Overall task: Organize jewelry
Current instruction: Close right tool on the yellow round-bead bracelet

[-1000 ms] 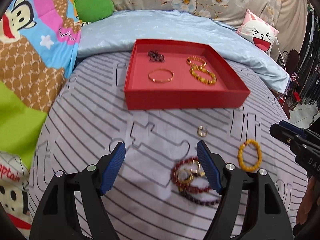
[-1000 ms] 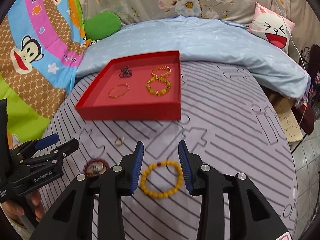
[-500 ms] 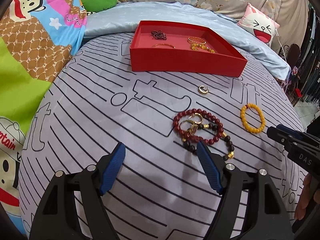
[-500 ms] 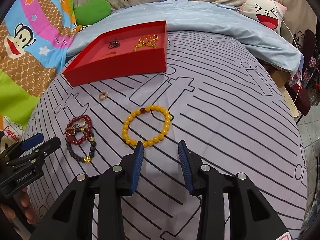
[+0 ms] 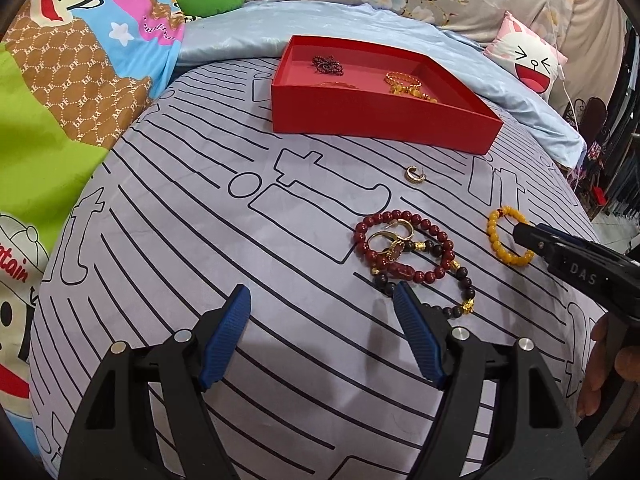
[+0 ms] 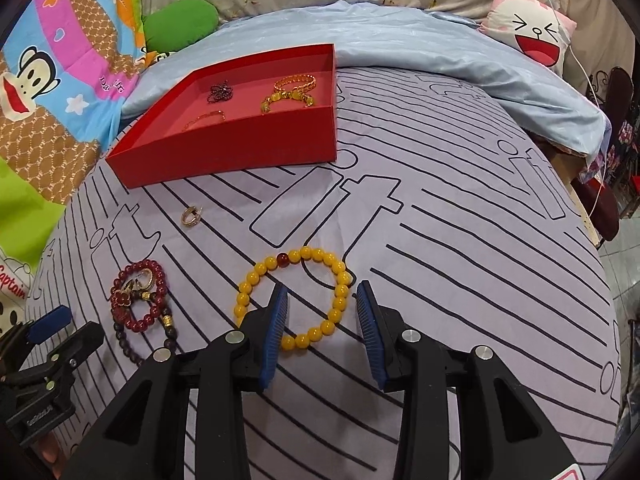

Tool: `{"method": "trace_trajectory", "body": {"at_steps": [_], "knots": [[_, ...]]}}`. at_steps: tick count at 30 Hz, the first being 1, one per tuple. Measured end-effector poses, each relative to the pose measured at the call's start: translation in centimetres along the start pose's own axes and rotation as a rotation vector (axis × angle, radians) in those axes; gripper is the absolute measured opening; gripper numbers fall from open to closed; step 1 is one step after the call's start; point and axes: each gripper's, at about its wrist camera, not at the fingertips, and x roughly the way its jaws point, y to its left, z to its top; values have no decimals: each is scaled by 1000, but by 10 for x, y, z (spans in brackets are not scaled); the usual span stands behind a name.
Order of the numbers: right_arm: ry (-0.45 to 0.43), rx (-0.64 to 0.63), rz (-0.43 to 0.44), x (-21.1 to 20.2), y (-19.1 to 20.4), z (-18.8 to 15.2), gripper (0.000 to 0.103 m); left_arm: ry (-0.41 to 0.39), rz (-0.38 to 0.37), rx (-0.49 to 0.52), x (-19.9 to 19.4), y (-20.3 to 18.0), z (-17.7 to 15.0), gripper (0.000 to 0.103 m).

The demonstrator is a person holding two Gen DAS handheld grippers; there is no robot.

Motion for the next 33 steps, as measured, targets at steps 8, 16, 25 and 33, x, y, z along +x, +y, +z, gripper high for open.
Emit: {"method": "trace_trajectory", "body": {"at_steps": [8,16,25,33], "knots": [[-13,-46,-18,0,6,-8,13,6,-5,4,6,-5,3,70],[-2,-41,-1,-9,8,-20,7,-2,-12,5,9,-9,12,70],[12,-30,14,-15,9,-29,7,-8,-6,-19,21,-3,31,58],[13,-32,13,-15,10,-29,7,10,-23,23,34,-12,34,41]]}}
